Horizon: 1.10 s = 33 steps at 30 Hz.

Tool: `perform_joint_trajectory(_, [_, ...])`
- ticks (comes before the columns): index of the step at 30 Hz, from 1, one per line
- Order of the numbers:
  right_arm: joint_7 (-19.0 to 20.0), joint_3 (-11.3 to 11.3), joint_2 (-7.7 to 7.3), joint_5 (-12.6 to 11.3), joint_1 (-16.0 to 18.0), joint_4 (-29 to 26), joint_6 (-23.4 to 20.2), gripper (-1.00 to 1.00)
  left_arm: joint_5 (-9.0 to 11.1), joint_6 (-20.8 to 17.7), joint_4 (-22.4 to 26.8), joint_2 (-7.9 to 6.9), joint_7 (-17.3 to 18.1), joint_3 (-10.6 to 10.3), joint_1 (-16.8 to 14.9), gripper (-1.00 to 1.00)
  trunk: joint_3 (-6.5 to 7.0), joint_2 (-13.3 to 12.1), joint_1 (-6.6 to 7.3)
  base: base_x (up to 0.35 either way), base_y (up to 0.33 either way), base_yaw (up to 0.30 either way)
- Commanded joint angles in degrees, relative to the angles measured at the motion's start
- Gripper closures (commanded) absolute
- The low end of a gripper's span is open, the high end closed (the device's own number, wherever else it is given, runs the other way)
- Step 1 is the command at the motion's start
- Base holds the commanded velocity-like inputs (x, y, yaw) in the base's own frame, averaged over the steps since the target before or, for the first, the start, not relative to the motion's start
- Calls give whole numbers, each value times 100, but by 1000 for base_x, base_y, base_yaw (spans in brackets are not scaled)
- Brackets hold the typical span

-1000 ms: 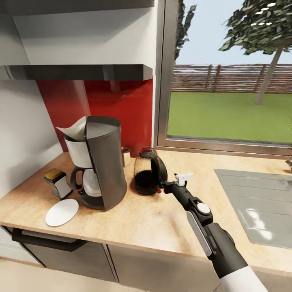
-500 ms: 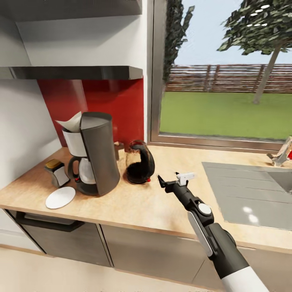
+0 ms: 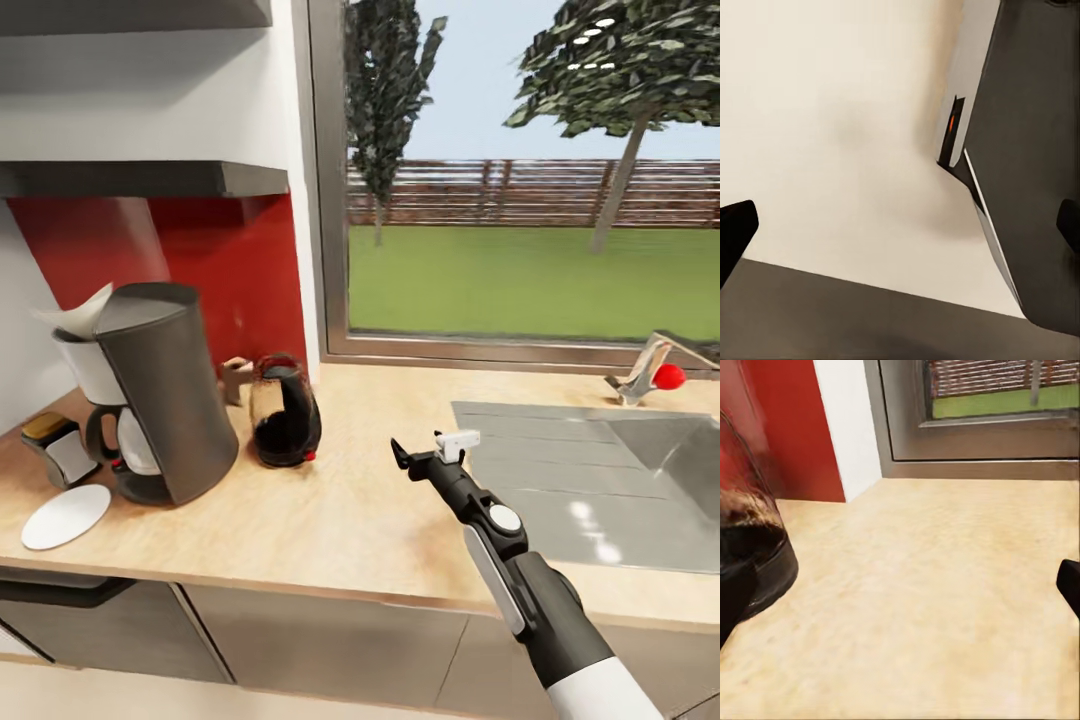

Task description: Set up a coffee station on the kitchen countertop: keep the coffee maker on the countertop, move the bottle of coffee from the kitchen shelf to the counter next to the coffee maker, place a paper coffee filter on top of the coffee maker, put the saucer next to the coffee maker with the coffee cup on the saucer, and place the electric kettle next to the coffee maker.

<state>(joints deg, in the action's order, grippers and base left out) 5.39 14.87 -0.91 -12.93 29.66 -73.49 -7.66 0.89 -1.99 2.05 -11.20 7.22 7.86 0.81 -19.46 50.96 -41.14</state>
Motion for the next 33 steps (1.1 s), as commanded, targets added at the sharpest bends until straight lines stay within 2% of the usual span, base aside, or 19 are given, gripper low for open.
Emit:
perform_joint_trajectory(1, [5, 7, -4, -51, 4, 4, -25, -100, 7, -21, 20, 24, 25, 36, 7, -100, -6, 4, -2, 161, -235, -294])
perform_joint_trajectory(12, [6, -27, -14, -52, 4, 1, -25, -100, 8, -21, 23, 90, 25, 37, -2, -100, -6, 4, -2, 146, -242, -299])
perform_joint_trajectory(19, [6, -28, -14, -52, 4, -1, -25, -100, 19, -21, 23, 102, 25, 57, 1, -100, -6, 4, -2, 12, -273, -300])
perform_joint_trajectory(21, [6, -28, -14, -52, 4, 1, -25, -100, -1, -21, 13, 154, 25, 42, 5, -100, -6, 4, -2, 0, -275, -300])
perform_joint_trajectory(33, [6, -28, -14, -52, 4, 1, -25, -100, -10, -21, -64, 155, 25, -2, 7, -100, -2, 4, -2, 1, -275, -300])
